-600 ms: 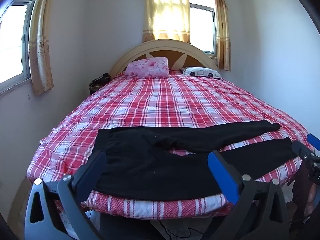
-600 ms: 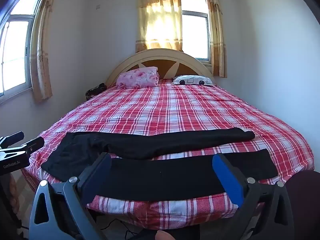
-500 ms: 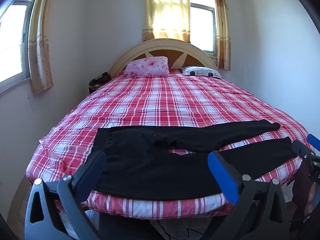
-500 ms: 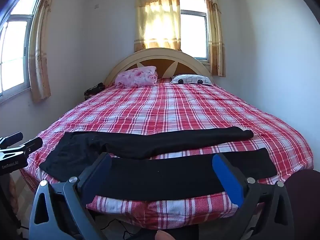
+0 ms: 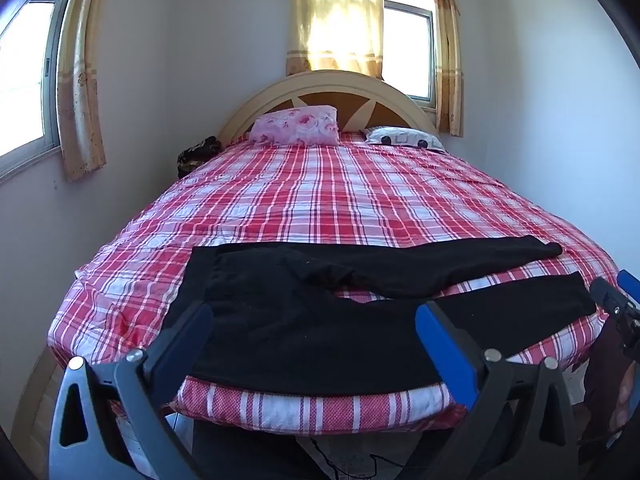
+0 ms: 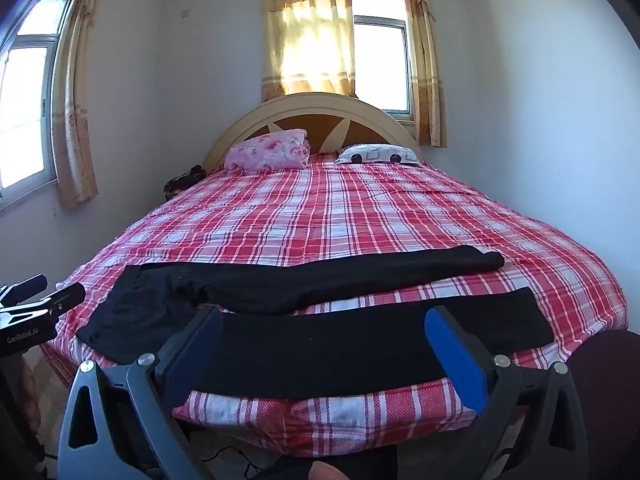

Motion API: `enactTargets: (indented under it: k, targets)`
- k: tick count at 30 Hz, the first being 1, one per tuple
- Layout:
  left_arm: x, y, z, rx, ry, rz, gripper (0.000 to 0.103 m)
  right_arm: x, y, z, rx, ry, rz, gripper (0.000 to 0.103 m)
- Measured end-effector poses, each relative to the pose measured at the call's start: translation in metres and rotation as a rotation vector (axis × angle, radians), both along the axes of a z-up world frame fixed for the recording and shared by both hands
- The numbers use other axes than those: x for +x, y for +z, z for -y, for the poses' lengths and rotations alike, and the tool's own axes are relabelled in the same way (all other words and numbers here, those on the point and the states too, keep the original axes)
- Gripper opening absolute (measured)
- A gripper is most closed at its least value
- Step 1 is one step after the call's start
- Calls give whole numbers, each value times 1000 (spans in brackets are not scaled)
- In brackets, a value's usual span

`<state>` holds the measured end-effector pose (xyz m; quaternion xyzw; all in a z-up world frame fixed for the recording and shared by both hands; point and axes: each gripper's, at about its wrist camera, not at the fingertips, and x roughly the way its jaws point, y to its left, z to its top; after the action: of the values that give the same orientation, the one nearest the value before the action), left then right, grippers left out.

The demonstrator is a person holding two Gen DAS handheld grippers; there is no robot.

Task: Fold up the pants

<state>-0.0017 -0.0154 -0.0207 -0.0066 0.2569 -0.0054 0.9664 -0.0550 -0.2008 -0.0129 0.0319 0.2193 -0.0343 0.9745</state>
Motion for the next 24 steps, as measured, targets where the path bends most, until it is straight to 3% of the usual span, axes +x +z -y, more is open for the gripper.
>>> enactTargets:
  k: [24]
  targets:
    - [2, 13, -1, 13, 5, 17, 103, -3, 4, 3, -26, -9, 8, 102]
